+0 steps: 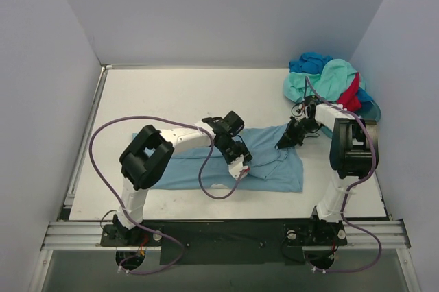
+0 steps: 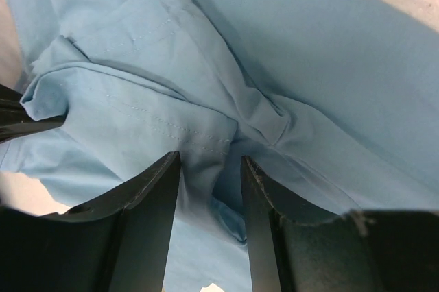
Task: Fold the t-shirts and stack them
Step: Fold the other side of the tshirt into a rectangle
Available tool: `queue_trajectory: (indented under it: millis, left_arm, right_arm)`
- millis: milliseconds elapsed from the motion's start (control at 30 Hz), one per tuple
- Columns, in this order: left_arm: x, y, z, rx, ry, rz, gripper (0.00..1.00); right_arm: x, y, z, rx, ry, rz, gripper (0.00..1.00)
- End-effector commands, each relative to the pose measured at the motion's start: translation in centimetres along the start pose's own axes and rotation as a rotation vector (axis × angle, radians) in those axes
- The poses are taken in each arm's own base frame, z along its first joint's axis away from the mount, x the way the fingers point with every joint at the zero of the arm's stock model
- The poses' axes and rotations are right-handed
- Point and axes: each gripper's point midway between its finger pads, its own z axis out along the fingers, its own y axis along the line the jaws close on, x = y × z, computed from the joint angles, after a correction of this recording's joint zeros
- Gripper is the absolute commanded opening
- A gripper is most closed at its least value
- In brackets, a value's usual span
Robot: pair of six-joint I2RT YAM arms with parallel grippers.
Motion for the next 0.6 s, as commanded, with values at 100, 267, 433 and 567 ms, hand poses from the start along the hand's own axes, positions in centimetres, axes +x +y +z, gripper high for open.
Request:
queue_trajectory:
  millis: [100, 267, 433, 567]
  left_arm:
    - [0.9, 1.7, 0.3, -0.045, 0.065, 0.077, 0.48]
    - [1.0, 2.1, 0.5, -0.067, 0.080, 0.054, 0.18]
    - [-1.1, 1.0, -0.3, -0.033, -0.003, -0.069, 0.00]
    - [-3.1, 3.0, -3.3, -0.100, -0.146, -0.265, 0.00]
  right_arm:
    - [1.0, 0.4, -0.9, -0.022, 0.013, 0.003, 0.00]
    - [1.0, 0.5, -1.1, -0.024, 0.009, -0.001, 0.00]
    - [1.5, 0.7, -1.8, -0.023, 0.005, -0.011, 0.00]
    - [3.1, 0.9, -3.6, -0.024, 0.001, -0.052, 0.00]
